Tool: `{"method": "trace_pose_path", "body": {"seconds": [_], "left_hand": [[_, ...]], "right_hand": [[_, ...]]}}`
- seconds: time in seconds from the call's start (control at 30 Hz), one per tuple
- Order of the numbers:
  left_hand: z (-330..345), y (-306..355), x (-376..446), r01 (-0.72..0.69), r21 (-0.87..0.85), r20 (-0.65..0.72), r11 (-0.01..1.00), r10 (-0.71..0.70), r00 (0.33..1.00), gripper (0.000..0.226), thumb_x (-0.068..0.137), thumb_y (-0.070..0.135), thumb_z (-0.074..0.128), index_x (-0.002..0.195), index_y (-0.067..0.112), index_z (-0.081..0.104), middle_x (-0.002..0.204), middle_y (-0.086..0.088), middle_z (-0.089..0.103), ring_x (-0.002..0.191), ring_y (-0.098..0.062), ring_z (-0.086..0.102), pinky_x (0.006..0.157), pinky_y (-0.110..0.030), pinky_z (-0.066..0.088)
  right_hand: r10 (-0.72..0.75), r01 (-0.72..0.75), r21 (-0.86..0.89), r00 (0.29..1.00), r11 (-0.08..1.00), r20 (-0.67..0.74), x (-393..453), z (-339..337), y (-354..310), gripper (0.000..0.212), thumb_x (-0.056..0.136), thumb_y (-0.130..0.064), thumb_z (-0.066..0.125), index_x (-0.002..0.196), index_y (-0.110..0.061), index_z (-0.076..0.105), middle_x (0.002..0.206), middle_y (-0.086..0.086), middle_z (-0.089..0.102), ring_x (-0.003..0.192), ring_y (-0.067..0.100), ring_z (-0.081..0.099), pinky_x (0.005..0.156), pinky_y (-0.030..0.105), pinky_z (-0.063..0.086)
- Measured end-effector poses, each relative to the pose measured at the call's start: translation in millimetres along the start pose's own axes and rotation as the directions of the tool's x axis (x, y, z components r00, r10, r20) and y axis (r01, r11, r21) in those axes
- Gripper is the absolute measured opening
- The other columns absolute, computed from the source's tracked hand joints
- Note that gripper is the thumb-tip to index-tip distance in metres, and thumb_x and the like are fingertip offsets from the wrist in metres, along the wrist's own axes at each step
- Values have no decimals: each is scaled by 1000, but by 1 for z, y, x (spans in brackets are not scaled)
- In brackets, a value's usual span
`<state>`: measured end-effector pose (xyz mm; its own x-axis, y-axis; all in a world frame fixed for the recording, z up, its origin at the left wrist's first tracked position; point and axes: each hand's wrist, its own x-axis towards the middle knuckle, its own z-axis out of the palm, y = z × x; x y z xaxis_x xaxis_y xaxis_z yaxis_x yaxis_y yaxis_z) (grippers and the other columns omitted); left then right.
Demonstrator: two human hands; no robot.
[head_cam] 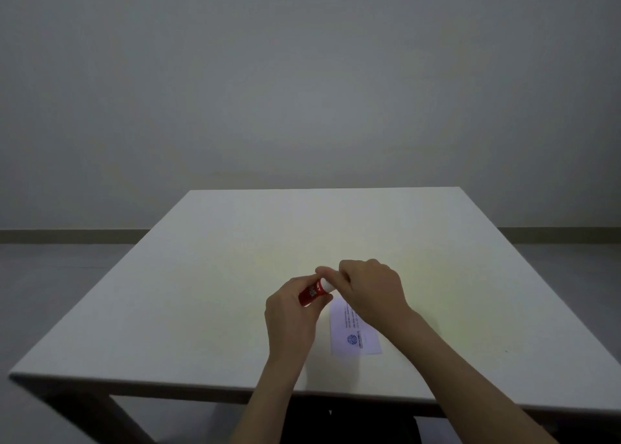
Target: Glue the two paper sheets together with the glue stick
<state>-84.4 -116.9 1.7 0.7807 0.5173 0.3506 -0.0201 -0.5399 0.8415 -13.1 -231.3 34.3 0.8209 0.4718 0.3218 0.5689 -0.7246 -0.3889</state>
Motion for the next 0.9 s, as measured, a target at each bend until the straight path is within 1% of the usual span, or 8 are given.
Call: {"method": "trace_pose_path", "body": {"seconds": [0.1, 0.23, 0.4, 0.5, 0.6, 0.77, 0.83, 0.9], "left_hand": [[4, -1, 8, 69, -39, -42, 997, -71, 997, 24, 72, 16, 79, 95, 18, 71, 82, 13, 68, 77, -7, 64, 68, -11, 43], [6, -7, 42, 184, -120, -113, 976, -197, 974, 23, 71, 12, 79, 89, 10, 63, 85, 2, 68, 76, -16, 66, 72, -27, 49], [16, -22, 70, 236, -86, -131, 968, -246, 960, 24, 72, 12, 78, 88, 5, 61, 84, 0, 64, 74, -16, 59, 66, -23, 40], [23, -29, 73, 256, -91, -121, 962, -266, 956, 24, 72, 11, 77, 87, 7, 59, 84, 0, 63, 74, -18, 60, 69, -29, 45], [27, -36, 71, 277, -81, -109, 957, -285, 952, 24, 72, 11, 77, 85, 10, 57, 81, 1, 62, 65, -8, 57, 69, -28, 43], [30, -44, 69, 293, -84, -97, 952, -300, 949, 25, 71, 14, 76, 84, 13, 55, 84, 0, 66, 74, -18, 59, 68, -29, 44], [32, -50, 67, 308, -42, -75, 951, -310, 948, 26, 71, 18, 76, 84, 15, 54, 91, -3, 68, 73, -18, 57, 66, -26, 39], [30, -54, 64, 324, -15, -31, 946, -324, 946, 34, 69, 25, 77, 92, 16, 54, 101, -6, 71, 73, -17, 59, 64, -24, 40]], "right_hand": [[48, -45, 103, 998, 994, -34, -3, 1, 0, 55, 91, -59, 26, 62, -14, 42, 50, 1, 40, 49, 19, 38, 46, 28, 27], [88, -77, 267, 996, 961, -28, -15, 2, 10, 37, 94, -49, 32, 83, -21, 53, 51, -3, 47, 48, 13, 43, 48, 26, 31], [106, -106, 384, 994, 917, 21, -29, 4, 18, 23, 96, -37, 42, 100, -18, 56, 50, -1, 46, 58, 28, 57, 57, 31, 41], [106, -106, 424, 994, 899, 23, -33, 4, 18, 25, 95, -34, 44, 111, -17, 53, 52, -3, 47, 58, 24, 56, 62, 36, 49], [101, -96, 449, 995, 888, 14, -34, 6, 17, 26, 95, -34, 45, 114, -18, 52, 51, -8, 47, 55, 17, 53, 65, 37, 51], [82, -85, 443, 996, 893, 25, -36, 16, 17, 29, 94, -37, 45, 120, -22, 48, 52, -6, 49, 50, 11, 51, 60, 29, 47], [87, -94, 430, 996, 898, 37, -37, 25, 18, 31, 94, -38, 45, 121, -22, 48, 49, -7, 48, 44, 4, 50, 53, 17, 41], [92, -112, 412, 993, 904, 70, -38, 32, 18, 35, 94, -40, 44, 124, -22, 47, 53, -6, 56, 49, 1, 54, 55, 10, 37]]}}
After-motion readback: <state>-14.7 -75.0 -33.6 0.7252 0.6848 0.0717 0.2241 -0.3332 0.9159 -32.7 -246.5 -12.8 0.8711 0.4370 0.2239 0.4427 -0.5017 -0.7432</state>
